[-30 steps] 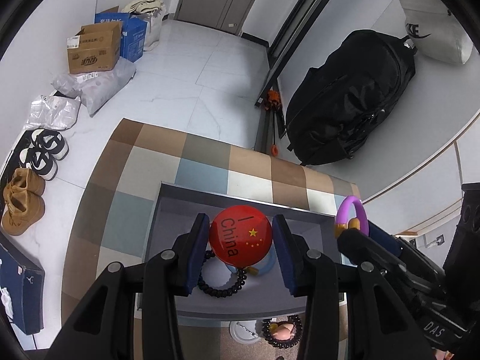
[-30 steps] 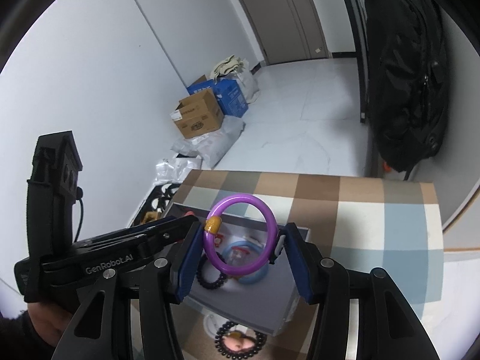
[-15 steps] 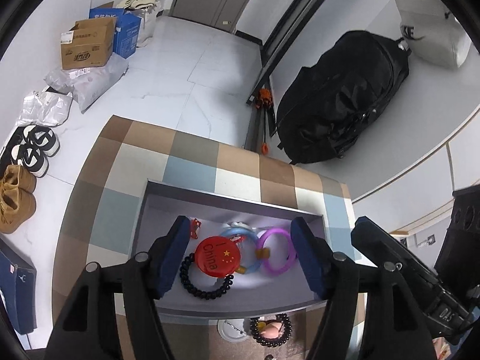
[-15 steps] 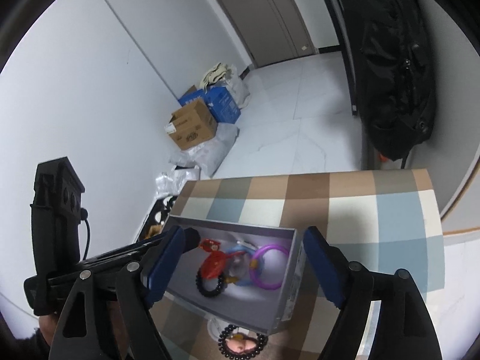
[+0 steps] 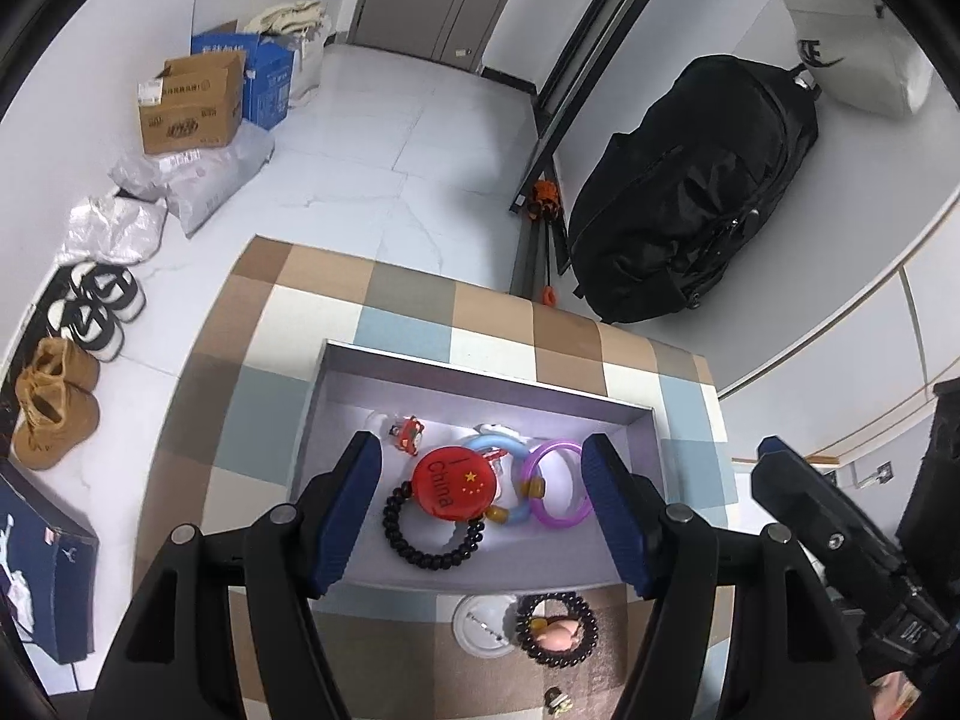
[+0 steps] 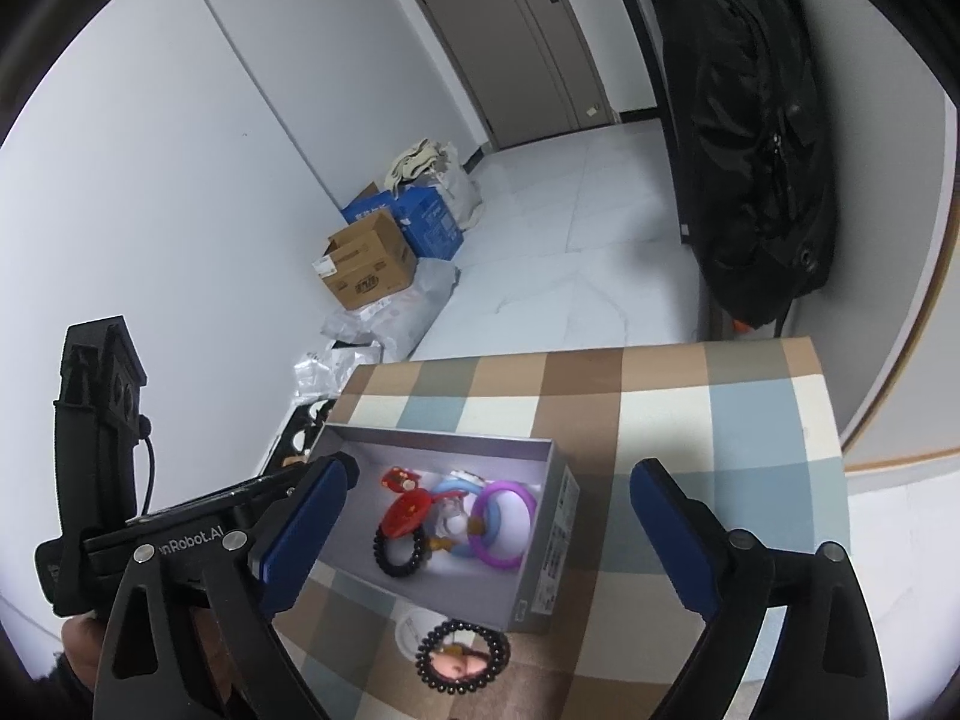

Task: Organize jewelry
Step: 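Move both grippers back over the remaining jewelry on the table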

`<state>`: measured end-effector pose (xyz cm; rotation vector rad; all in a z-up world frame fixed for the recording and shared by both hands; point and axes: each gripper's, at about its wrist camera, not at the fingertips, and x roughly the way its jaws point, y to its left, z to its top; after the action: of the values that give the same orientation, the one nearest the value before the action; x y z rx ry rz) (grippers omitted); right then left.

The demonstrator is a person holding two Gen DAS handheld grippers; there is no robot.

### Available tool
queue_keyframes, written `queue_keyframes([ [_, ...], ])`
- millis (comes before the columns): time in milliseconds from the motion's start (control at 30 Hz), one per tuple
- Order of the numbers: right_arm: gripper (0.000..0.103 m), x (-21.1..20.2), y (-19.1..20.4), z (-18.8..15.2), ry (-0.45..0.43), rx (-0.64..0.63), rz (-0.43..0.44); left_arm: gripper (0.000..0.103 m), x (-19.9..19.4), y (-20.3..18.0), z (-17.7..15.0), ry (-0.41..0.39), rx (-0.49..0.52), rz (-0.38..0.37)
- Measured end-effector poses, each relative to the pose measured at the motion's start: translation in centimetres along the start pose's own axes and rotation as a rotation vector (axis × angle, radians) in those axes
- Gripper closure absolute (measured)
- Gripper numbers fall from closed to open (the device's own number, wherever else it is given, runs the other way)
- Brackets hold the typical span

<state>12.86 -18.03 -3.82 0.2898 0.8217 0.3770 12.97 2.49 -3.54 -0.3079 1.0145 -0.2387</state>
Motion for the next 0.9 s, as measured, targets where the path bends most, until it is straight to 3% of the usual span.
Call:
queue_keyframes([
  [67, 0.004, -0.5, 0.3, -0.2, -0.013, -0.014, 0.000, 0.038, -0.8, 0.0, -0.3, -0.034, 0.006, 0.015],
  [167, 0.004, -1.4, 0.6, -0.6, -0.032, -0.037, 0.002, 0.026, -1.6, 0.1, -0.8, -0.073, 0.008, 0.022],
  [433, 0.000, -2.9, 0.3, -2.5, -0.031, -0.013, 0.000, 0.025, -3.3, -0.7, -3.5, -0.150, 0.073, 0.074],
  [500, 0.000, -3.4, 0.5, -3.2, -0.033, -0.032, -0.013, 0.018, -3.7, -1.2, -4.4, -0.166, 0.108, 0.095],
  [900, 0.000, -5.7, -0.9, -5.6, -0.036, 0.015, -0.044, 0.017, -2.9, -2.5, -8.4, -0.082, 0.217, 0.030],
])
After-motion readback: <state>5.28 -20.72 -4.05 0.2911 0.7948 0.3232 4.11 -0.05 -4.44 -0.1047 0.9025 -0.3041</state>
